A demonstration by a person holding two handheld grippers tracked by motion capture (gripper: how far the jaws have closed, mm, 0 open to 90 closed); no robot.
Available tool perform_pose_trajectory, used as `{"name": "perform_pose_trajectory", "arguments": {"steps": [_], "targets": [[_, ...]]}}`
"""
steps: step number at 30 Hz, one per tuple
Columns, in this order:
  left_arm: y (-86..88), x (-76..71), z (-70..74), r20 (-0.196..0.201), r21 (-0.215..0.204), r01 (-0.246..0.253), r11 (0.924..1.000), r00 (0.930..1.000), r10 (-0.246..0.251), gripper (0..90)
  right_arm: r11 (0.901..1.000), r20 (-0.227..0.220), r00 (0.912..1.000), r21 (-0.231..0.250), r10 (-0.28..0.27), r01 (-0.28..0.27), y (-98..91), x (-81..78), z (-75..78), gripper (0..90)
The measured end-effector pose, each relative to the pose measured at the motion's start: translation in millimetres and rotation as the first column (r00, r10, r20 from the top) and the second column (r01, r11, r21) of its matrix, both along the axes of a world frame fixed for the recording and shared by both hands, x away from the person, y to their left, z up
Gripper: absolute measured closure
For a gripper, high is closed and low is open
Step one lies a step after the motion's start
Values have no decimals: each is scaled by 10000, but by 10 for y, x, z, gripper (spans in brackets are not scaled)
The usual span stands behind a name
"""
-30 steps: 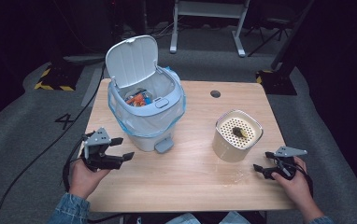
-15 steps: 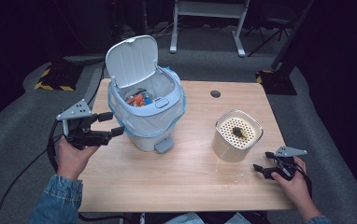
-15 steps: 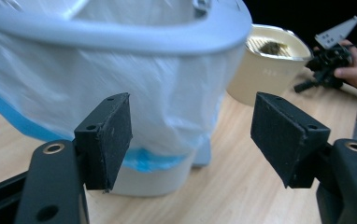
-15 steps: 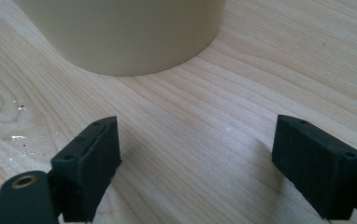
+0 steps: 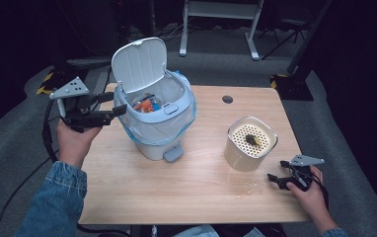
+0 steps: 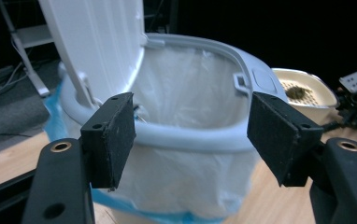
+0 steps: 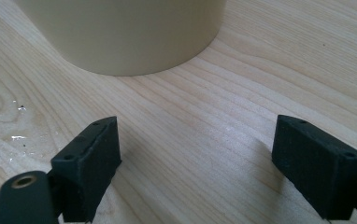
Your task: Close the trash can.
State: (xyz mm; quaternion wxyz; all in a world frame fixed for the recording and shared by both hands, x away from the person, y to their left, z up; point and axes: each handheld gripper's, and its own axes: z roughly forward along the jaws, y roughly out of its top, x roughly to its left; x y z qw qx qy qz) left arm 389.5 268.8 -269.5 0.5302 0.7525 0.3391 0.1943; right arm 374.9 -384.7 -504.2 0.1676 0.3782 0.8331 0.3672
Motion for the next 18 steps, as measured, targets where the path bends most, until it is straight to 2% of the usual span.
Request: {"name": "perform_pose_trajectory", "arguments": {"steps": [3,9,14,18], "targets": [[2,69,73,167,80,-304,9995,9994,303,324,10000,-1,10000,0,0,0,0,0,0,155],[-18,200,177,532,609,-930,9938,9945,898,326,10000,15,10000,-16,-76,76,5,-9,0,157],[-24,351,226,353,852,-1532,9845,9880,1506,323,10000,15,10000,-10,-73,73,5,-9,0,157],[-46,433,255,226,810,-1511,9852,9885,1497,323,10000,19,10000,-8,-72,72,5,-10,0,158]]}}
